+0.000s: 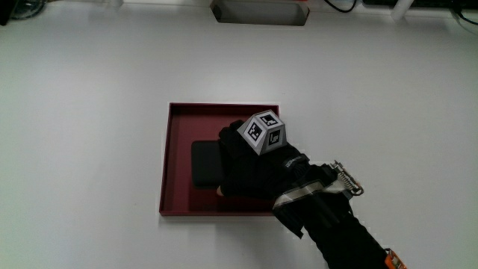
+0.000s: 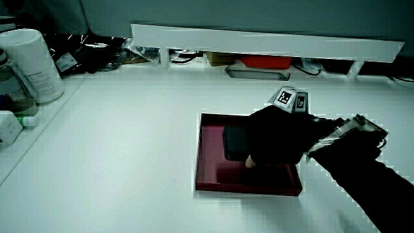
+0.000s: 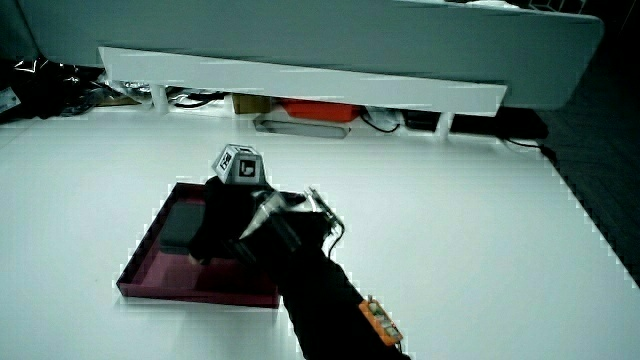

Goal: Place battery into plate

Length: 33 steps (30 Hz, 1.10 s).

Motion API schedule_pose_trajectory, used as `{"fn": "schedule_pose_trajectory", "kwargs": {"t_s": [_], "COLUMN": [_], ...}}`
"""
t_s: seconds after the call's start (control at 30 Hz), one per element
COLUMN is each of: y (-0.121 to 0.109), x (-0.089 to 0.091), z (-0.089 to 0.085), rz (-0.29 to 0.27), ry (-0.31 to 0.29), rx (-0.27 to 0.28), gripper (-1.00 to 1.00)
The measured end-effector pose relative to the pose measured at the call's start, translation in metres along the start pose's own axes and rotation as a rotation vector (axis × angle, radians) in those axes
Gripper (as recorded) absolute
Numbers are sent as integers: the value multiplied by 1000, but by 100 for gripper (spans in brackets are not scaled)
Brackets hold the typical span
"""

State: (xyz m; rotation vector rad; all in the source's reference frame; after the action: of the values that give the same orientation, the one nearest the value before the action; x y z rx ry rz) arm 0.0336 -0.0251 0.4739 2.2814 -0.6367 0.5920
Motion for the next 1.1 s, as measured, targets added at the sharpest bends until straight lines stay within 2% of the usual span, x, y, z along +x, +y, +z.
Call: {"fn": "schedule_pose_trajectory", "kwargs": {"t_s": [0.13,0.37,0.4,0.5,0.67,0.73,0.77,0.87,1.03,1.1], "y": [10,20,20,25,24,26,24,26,22,22], "x": [6,11,10,12,8,11,9,12,12,15], "z": [-19,-41,-42,-52,-51,-56,-53,-58,-58,-61], "rz": [-27,-59,-64,-73,-72,-86,-89,-99,-109,-101], "ry": [-3,-4,-13,-32,-48,-46,-44,-45,-27,-16], "rx": [-34,-71,-64,-91,-78,-99,-85,-102,-121,-145], "gripper": [0,0,0,0,0,0,0,0,-23,-32]}}
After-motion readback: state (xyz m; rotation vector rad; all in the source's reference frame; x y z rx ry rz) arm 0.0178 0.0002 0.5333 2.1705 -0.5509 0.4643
